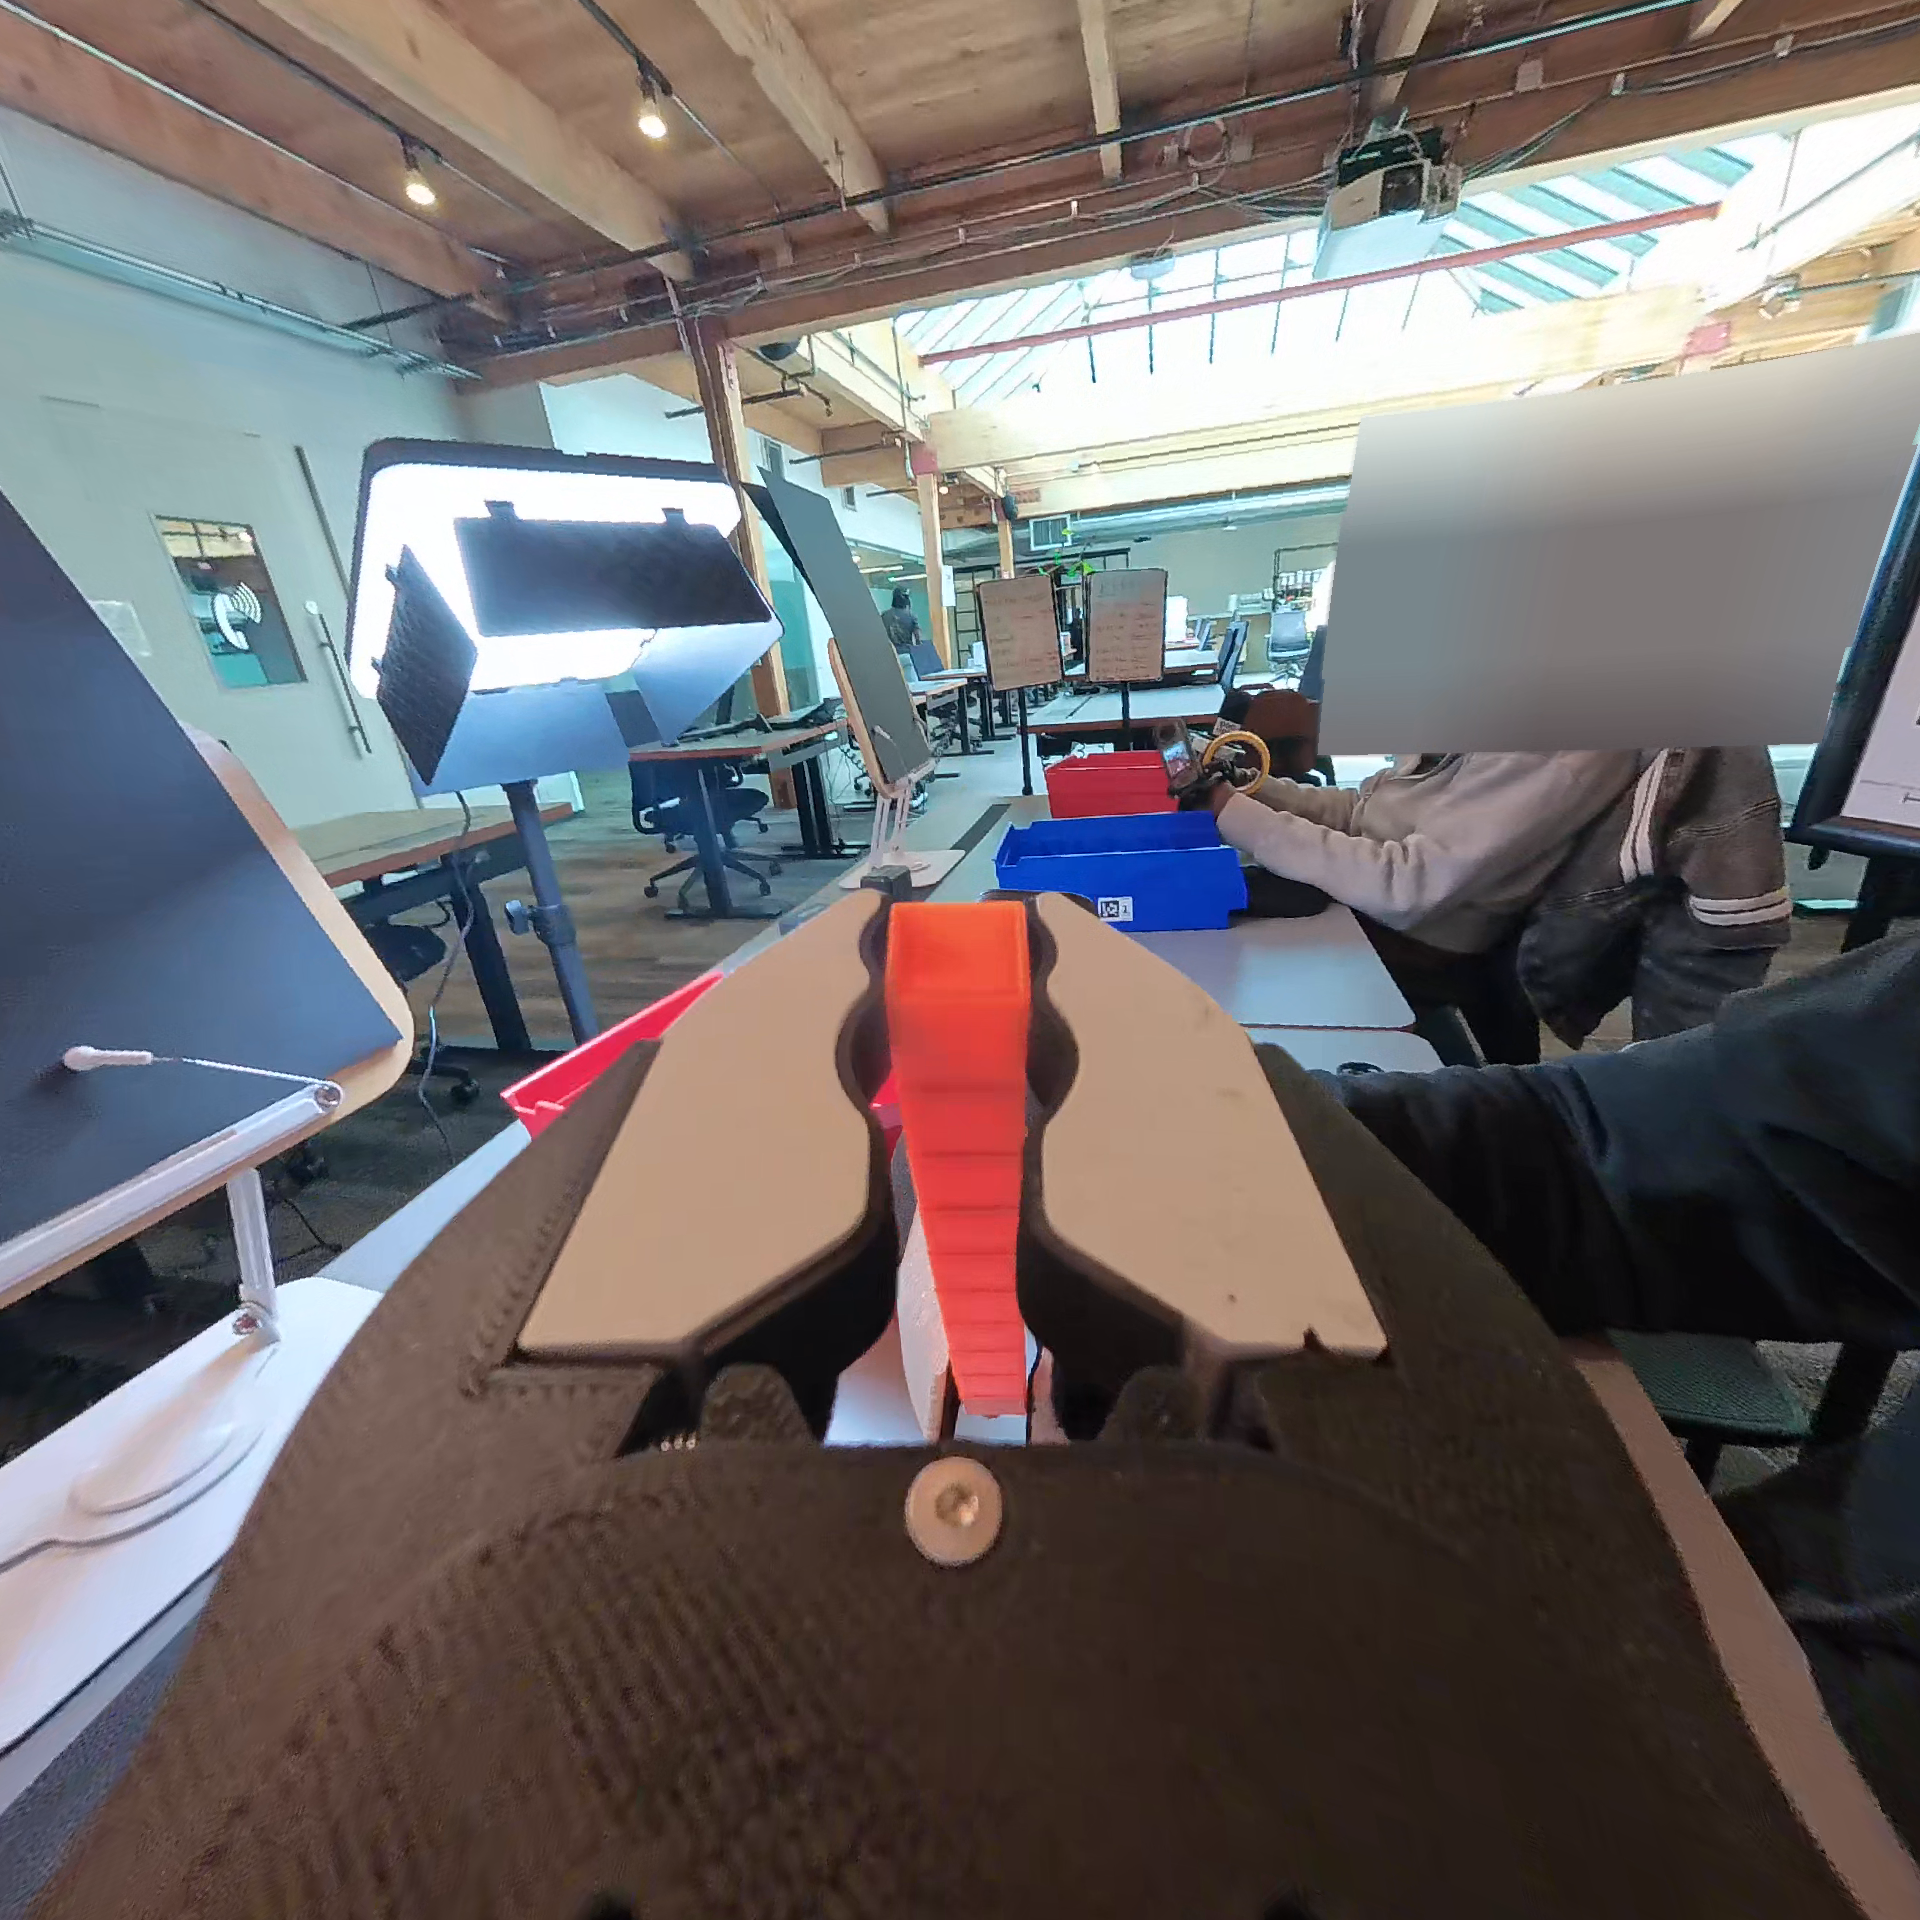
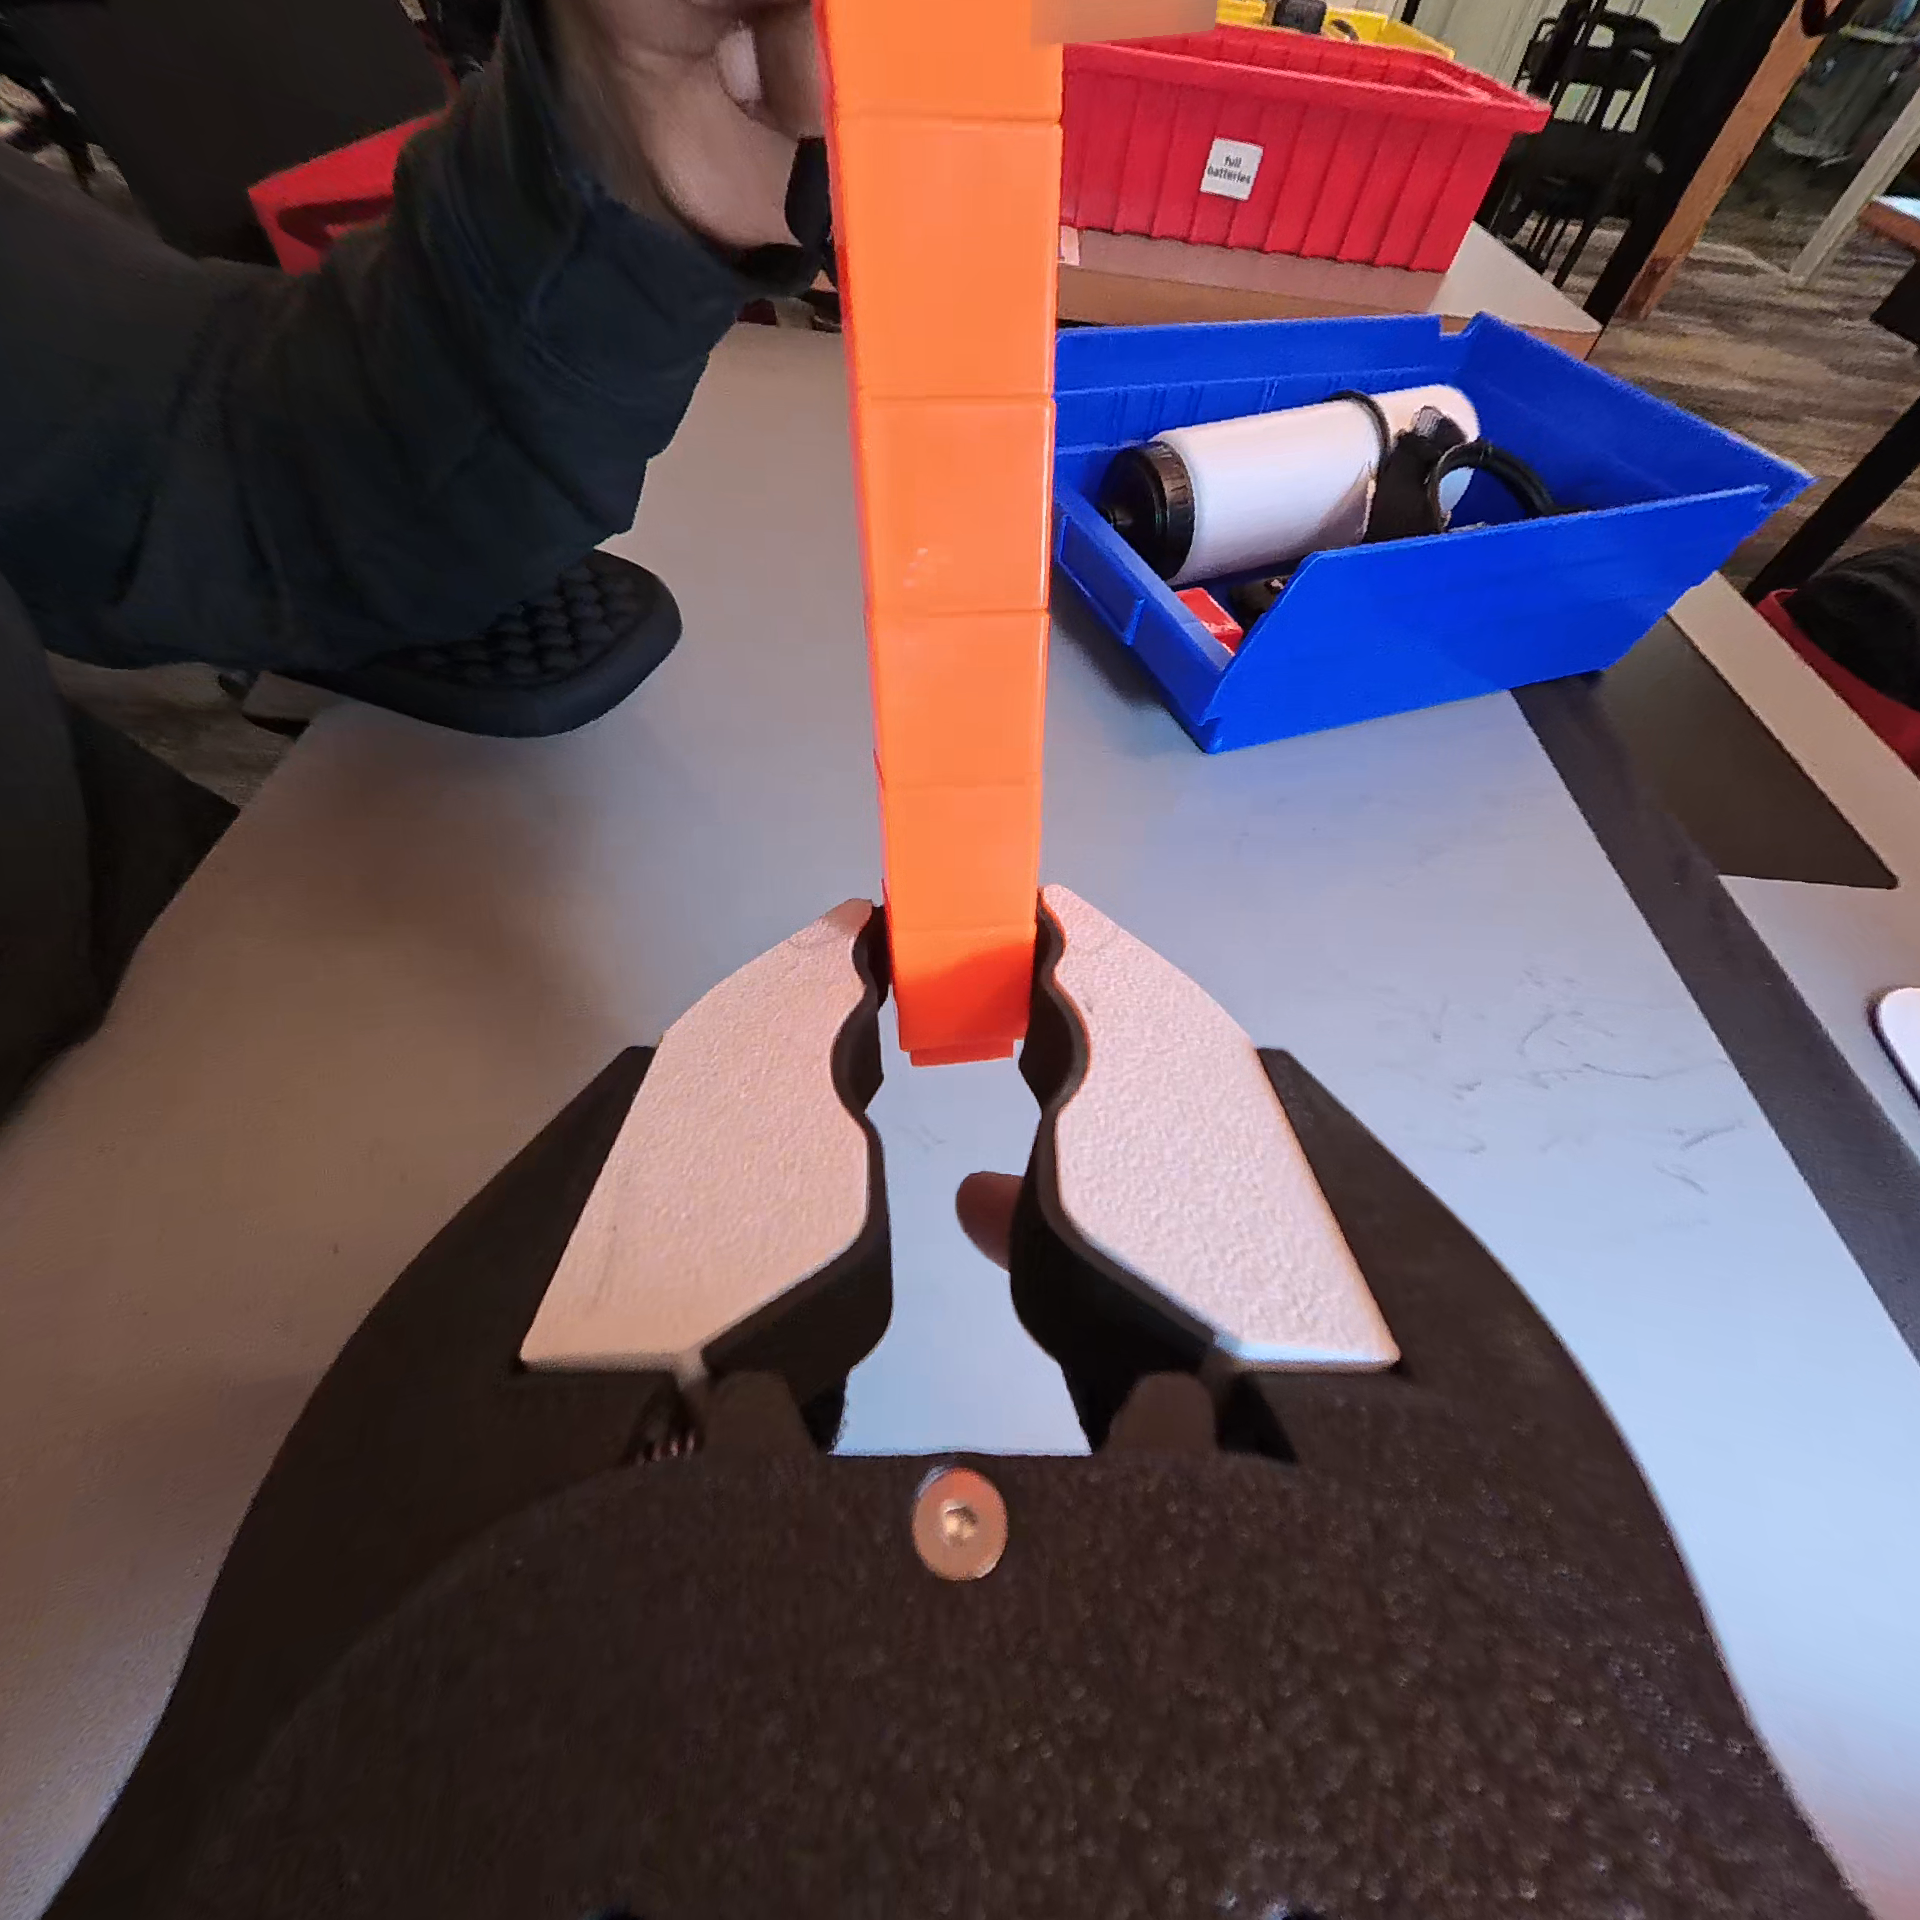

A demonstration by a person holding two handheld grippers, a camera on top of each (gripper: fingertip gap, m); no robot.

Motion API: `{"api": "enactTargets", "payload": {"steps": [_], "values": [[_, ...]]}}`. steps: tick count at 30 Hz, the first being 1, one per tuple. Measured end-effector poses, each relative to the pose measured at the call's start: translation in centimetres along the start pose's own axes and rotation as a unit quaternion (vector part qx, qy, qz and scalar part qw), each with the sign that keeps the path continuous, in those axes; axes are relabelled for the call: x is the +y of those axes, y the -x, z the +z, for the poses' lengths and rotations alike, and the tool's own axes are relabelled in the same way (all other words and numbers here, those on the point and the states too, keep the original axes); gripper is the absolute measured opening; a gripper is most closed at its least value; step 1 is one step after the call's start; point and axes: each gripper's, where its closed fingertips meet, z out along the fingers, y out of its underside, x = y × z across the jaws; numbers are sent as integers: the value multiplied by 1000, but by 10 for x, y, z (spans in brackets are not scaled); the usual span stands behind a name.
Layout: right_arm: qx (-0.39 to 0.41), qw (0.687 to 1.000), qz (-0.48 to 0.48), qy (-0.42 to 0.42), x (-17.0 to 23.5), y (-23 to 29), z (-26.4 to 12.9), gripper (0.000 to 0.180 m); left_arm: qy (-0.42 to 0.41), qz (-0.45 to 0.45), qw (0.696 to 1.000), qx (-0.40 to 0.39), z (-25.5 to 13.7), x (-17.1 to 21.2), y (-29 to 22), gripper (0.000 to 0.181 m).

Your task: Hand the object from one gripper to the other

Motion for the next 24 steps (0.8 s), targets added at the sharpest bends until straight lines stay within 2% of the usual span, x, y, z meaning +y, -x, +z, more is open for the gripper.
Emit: {"api": "enactTargets", "payload": {"steps": [3,5,7,9,15,24], "values": [[10,1000,0,25,10,-2,6,24,32,6,999,1,4,10,-1,22],[22,999,-9,37,10,-3,6,41,56,13,998,4,5,16,-3,22],[28,999,-9,19,-4,-2,3,52,79,9,997,5,6,22,-2,22],[42,999,-21,-21,-28,0,-3,54,95,-1,995,11,6,28,-3,23],[57,987,-17,-150,-92,11,-23,43,142,-37,989,32,11,51,-7,22],[17,975,60,-215,-100,8,-26,29,172,-62,981,64,20,70,-18,22]]}}
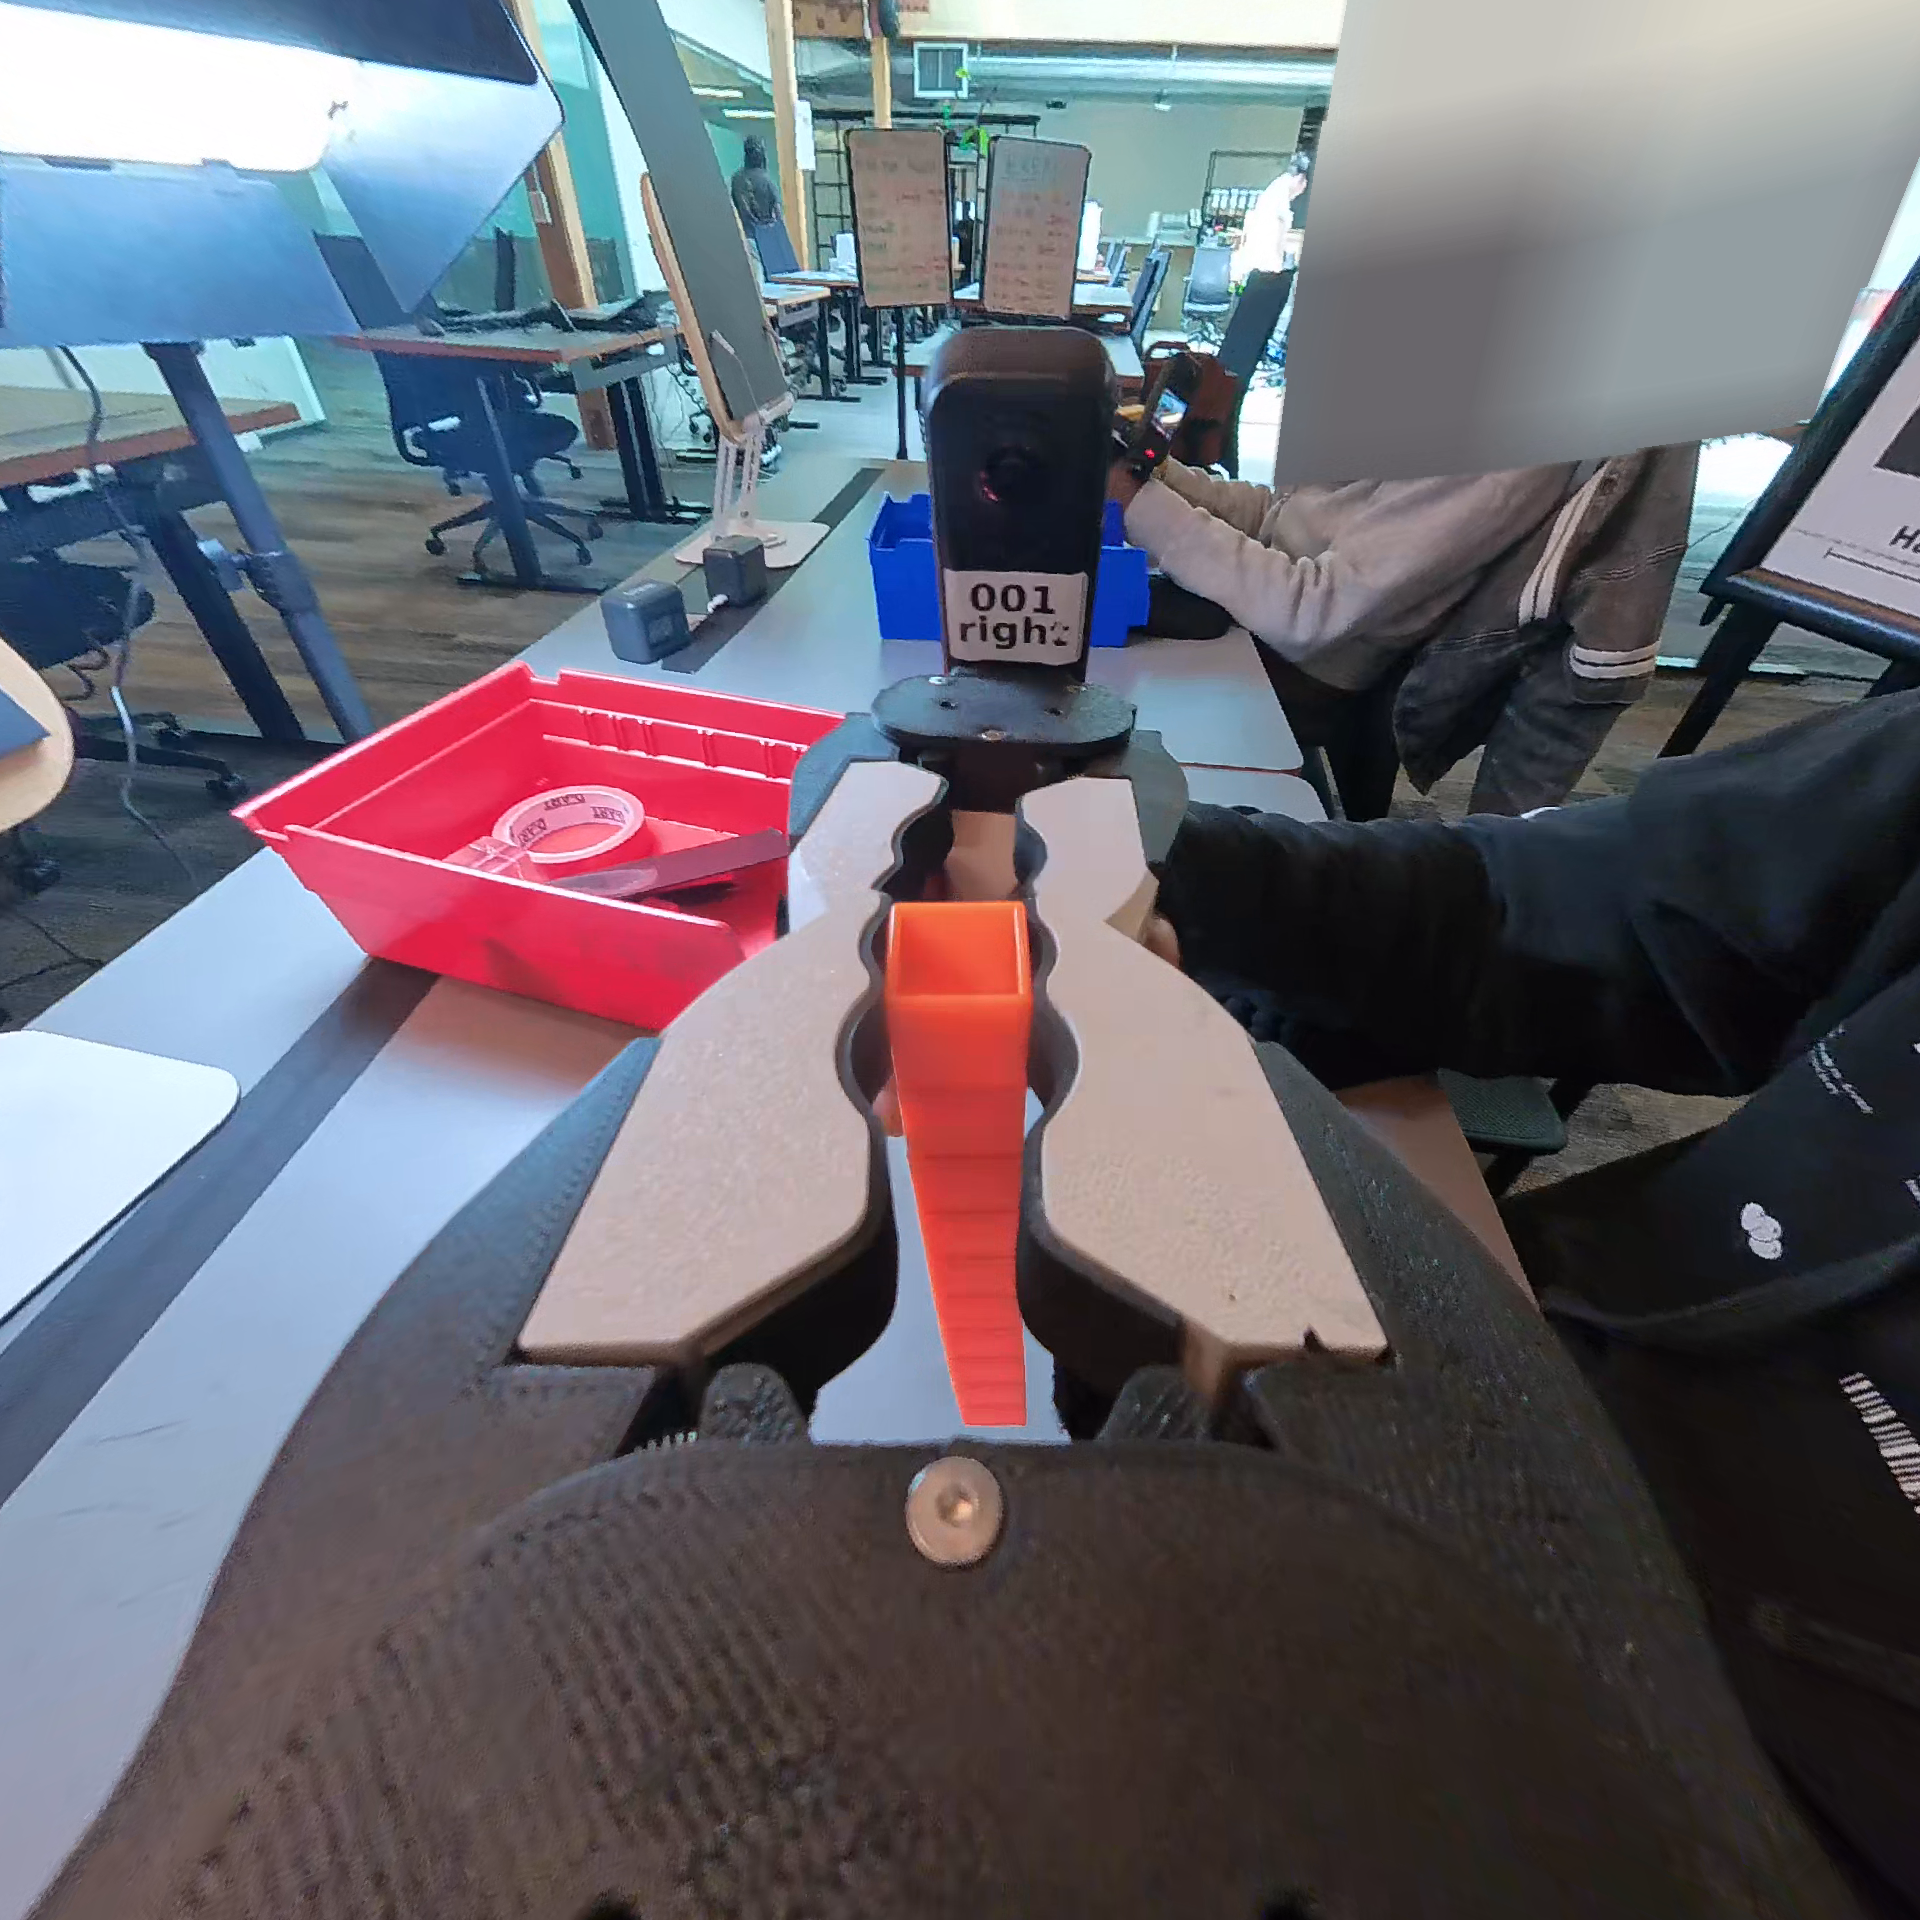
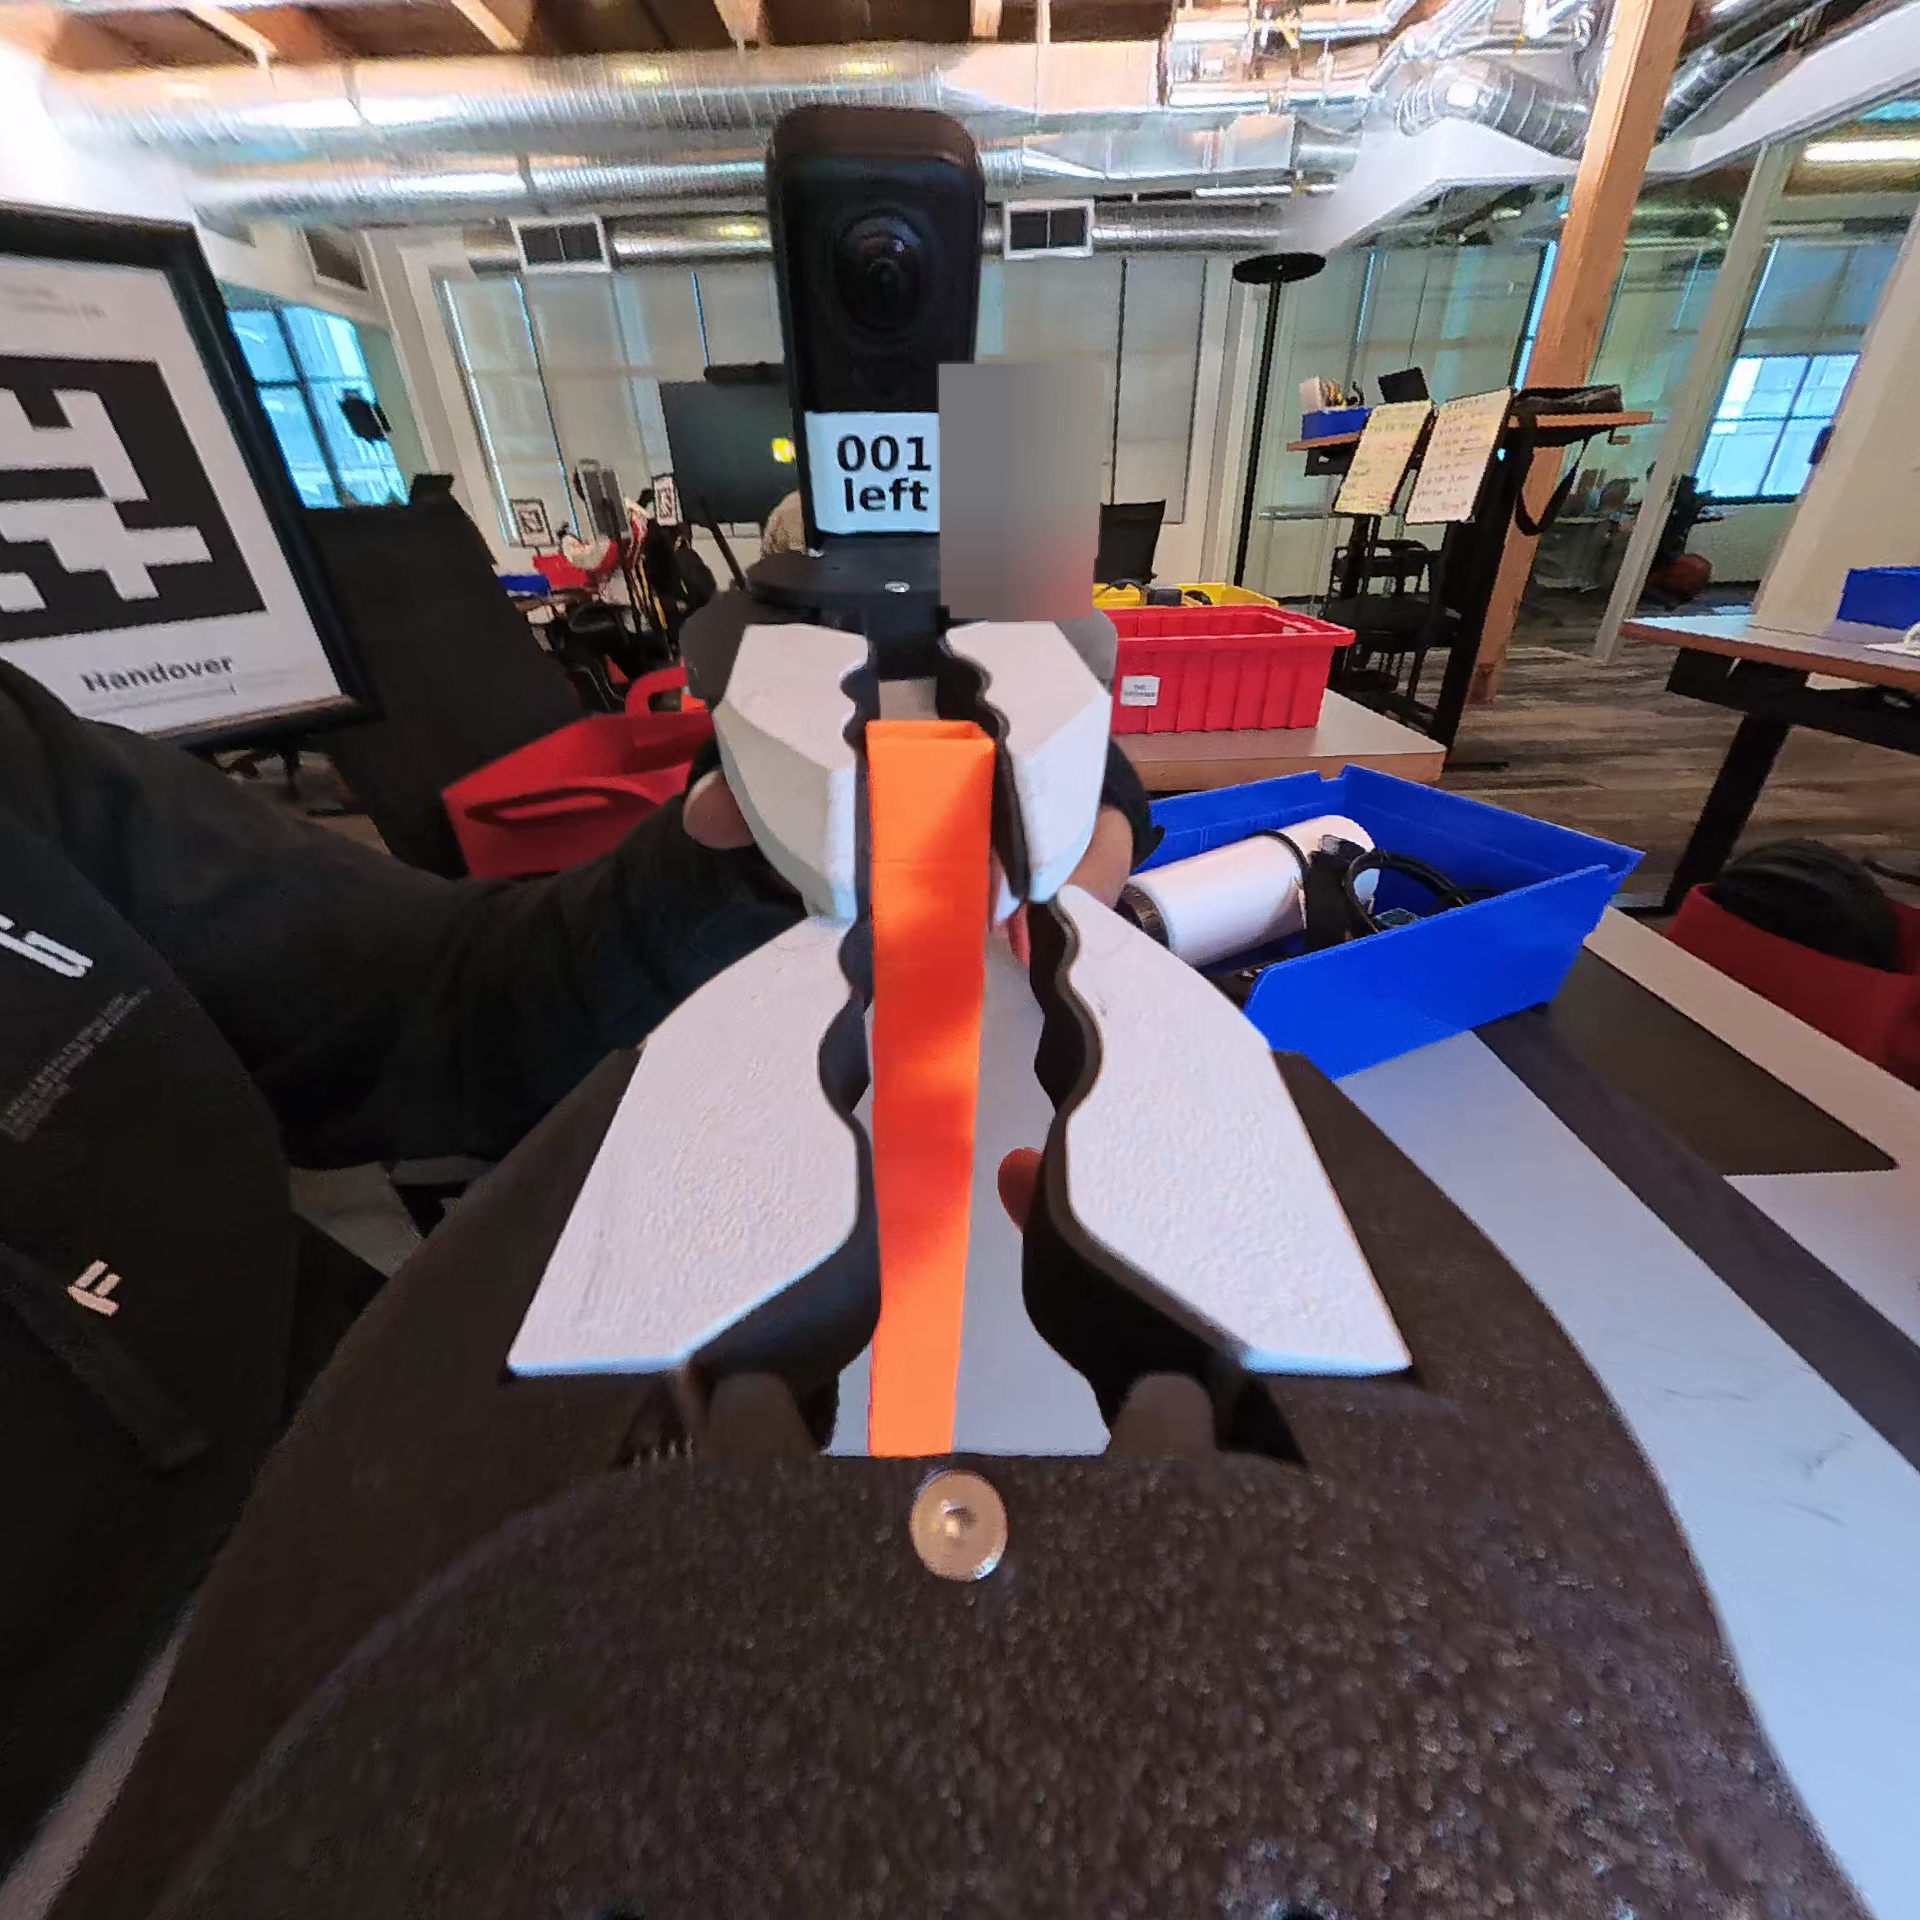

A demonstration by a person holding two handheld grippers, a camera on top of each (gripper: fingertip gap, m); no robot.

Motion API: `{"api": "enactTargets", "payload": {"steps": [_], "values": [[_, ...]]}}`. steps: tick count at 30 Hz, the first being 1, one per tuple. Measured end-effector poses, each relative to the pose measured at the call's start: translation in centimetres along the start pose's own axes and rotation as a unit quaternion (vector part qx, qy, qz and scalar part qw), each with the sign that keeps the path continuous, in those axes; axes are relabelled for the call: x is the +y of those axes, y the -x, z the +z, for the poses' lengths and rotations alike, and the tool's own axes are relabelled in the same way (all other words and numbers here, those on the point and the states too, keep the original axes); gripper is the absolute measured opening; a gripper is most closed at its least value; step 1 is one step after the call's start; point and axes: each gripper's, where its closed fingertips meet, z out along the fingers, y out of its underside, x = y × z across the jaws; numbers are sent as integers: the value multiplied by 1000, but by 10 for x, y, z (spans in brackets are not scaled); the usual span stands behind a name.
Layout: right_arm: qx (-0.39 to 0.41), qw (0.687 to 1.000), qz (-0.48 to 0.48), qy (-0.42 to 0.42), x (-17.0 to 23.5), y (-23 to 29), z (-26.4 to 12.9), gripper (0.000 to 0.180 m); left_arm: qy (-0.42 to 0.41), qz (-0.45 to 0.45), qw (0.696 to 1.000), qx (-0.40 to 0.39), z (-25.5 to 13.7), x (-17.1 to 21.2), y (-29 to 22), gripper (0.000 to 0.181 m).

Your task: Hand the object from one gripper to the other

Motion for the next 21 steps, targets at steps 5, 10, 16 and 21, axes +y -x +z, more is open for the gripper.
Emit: {"api": "enactTargets", "payload": {"steps": [5,10,16,21], "values": [[-14,1000,1,-1,1,4,1,21,-3,-2,1000,4,1,0,0,22],[-16,1000,-3,-8,-3,2,-5,21,-46,4,999,13,-9,-15,-3,40],[-12,997,21,-67,-26,-6,-24,21,-14,10,999,31,-8,1,-1,44],[-6,997,17,-77,-31,-7,-27,21,-6,-5,1000,28,8,12,3,33]]}}
